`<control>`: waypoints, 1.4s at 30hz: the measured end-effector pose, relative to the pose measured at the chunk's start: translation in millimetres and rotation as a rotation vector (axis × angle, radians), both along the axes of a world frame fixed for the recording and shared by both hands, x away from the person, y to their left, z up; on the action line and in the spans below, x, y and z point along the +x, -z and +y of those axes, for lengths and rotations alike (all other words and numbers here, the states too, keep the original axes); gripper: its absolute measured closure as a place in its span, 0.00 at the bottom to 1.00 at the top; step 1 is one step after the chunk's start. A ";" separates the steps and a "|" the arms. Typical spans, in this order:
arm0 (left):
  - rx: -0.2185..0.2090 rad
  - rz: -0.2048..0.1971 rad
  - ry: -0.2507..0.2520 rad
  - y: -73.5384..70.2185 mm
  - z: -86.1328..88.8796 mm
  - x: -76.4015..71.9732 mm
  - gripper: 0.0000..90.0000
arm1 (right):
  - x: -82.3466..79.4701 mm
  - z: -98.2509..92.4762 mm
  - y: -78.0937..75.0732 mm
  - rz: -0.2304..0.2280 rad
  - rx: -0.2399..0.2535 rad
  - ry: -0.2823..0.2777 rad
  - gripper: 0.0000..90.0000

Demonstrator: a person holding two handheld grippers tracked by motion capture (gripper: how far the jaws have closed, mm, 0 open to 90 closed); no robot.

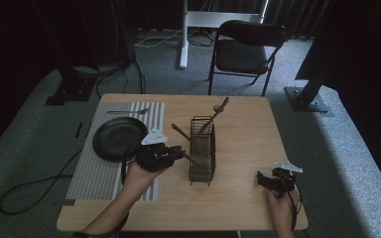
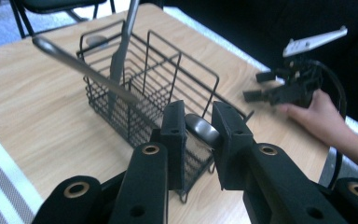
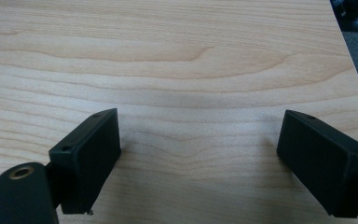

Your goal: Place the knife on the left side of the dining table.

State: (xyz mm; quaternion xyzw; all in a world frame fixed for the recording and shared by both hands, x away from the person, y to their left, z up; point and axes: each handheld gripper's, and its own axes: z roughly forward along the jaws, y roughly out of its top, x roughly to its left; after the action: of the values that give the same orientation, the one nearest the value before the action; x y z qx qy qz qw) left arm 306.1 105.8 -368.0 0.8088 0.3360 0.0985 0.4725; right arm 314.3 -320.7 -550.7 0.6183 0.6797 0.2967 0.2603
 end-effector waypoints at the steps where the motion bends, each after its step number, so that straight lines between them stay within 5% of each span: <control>1: 0.004 -0.005 0.004 -1.7 -1.2 0.5 0.86 | 0.0 0.0 -0.1 0.001 0.000 0.000 0.14; 28: -0.078 -0.079 -0.013 -33.8 -13.0 9.5 0.93 | 0.0 0.0 0.0 -0.001 0.000 0.000 0.14; 42: -0.169 -0.174 -0.030 -75.7 6.6 -4.2 0.93 | 0.0 -0.1 0.0 -0.001 -0.001 -0.001 0.14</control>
State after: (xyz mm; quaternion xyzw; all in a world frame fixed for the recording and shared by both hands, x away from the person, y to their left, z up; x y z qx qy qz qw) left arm 301.9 112.3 -292.3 0.7493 0.3131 0.1467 0.5648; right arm 314.3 -320.8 -550.7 0.6178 0.6799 0.2968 0.2608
